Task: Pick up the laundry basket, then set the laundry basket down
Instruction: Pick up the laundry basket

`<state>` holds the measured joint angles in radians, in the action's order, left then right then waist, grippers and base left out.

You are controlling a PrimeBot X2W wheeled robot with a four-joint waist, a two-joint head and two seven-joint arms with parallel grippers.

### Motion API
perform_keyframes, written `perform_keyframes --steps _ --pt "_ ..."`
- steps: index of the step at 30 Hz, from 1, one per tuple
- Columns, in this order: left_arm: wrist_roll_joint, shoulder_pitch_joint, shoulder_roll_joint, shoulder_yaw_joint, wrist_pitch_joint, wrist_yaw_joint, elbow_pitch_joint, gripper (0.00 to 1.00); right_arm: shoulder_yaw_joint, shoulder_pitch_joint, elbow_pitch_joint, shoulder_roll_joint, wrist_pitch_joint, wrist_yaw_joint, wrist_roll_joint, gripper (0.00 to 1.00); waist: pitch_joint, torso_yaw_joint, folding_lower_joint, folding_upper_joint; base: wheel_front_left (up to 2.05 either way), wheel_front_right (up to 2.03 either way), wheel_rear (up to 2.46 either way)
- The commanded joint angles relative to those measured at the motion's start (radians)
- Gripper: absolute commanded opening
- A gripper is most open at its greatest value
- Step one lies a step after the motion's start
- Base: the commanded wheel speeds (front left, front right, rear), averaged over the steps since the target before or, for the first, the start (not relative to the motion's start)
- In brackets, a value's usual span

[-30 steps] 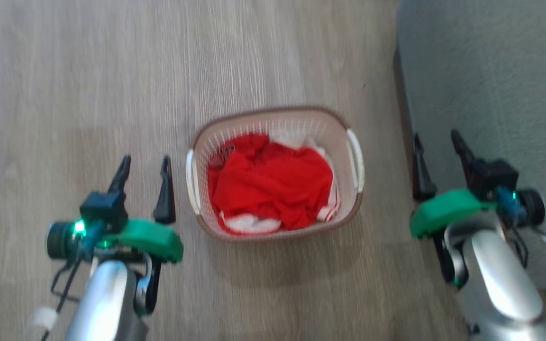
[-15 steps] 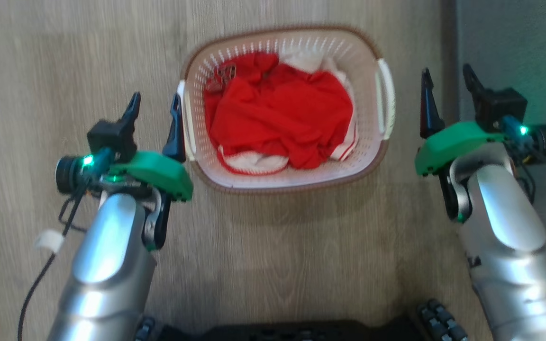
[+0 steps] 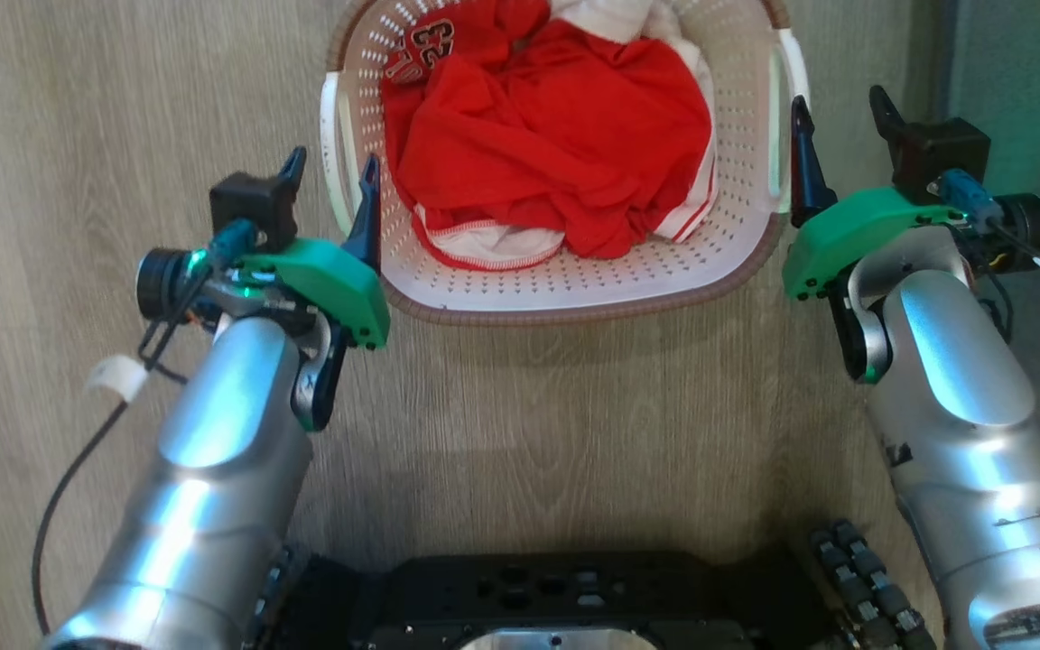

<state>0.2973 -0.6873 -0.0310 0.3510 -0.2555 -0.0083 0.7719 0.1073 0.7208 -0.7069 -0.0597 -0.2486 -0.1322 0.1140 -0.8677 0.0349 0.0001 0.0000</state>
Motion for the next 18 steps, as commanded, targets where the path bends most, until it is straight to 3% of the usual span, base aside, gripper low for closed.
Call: perform_keyframes --steps 1,18 --pt "0.008 0.007 -0.019 -0.017 -0.006 0.002 -0.003 1.00 0.023 -0.012 0.012 0.010 -0.013 0.002 -0.003 1.00 -0.016 0.003 -0.0001 0.0000 0.00 0.00 0.00" --pt "0.094 -0.116 -0.019 0.075 -0.006 0.026 0.144 1.00 0.062 0.078 -0.080 0.010 -0.013 0.002 0.007 1.00 -0.099 0.028 -0.0001 0.0000 0.00 0.00 0.00"
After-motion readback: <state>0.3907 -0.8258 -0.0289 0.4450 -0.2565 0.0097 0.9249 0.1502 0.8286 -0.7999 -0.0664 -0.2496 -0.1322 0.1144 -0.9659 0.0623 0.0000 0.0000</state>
